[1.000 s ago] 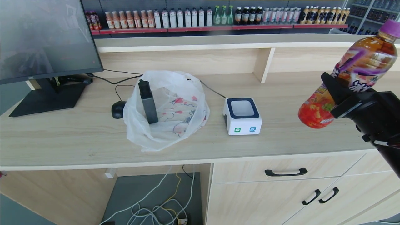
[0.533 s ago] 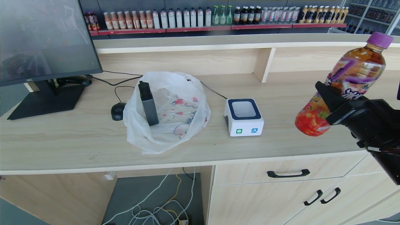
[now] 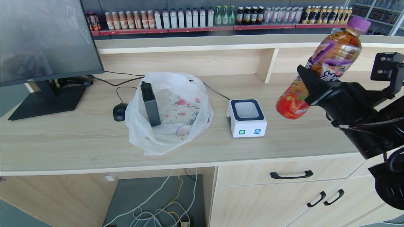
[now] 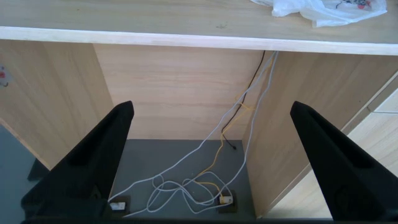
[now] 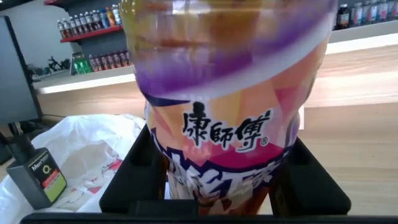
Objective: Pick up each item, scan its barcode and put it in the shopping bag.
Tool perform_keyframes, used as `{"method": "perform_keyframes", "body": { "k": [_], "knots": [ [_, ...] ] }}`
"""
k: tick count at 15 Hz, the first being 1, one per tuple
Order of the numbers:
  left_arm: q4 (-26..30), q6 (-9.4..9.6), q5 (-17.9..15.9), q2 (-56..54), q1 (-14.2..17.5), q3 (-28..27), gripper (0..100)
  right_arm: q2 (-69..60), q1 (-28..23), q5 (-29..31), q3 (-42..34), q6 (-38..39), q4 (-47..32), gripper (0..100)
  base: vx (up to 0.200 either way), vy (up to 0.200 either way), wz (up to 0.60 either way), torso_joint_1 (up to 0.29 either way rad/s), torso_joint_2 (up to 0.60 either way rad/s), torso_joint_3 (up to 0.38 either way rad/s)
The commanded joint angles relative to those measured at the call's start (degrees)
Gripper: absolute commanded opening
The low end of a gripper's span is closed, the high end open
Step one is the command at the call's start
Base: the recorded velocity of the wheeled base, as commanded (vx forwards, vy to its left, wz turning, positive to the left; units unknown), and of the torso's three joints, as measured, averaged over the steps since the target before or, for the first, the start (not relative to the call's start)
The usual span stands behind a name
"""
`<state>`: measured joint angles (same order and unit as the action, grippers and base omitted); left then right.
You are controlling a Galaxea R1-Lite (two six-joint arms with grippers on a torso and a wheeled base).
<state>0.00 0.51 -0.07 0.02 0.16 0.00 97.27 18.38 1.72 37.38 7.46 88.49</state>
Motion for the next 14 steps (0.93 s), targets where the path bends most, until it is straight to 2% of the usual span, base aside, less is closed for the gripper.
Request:
{"method": "perform_keyframes", "body": {
  "k": [1, 8, 14],
  "knots": [
    [0.0, 0.02, -0.01, -0.02, 0.02, 0.0, 100, 3.98, 1.13, 0.04, 5.6, 3.0, -2.53, 0, 0.0, 0.0, 0.0, 0.0, 0.0, 0.0],
    [0.0, 0.02, -0.01, -0.02, 0.02, 0.0, 100, 10.84, 3.94, 0.13, 16.68, 22.33, -3.59, 0, 0.0, 0.0, 0.0, 0.0, 0.0, 0.0],
    [0.0, 0.02, -0.01, -0.02, 0.02, 0.0, 100, 14.0, 7.37, 0.13, 20.19, 35.52, -3.68, 0, 0.0, 0.0, 0.0, 0.0, 0.0, 0.0]
  ]
}}
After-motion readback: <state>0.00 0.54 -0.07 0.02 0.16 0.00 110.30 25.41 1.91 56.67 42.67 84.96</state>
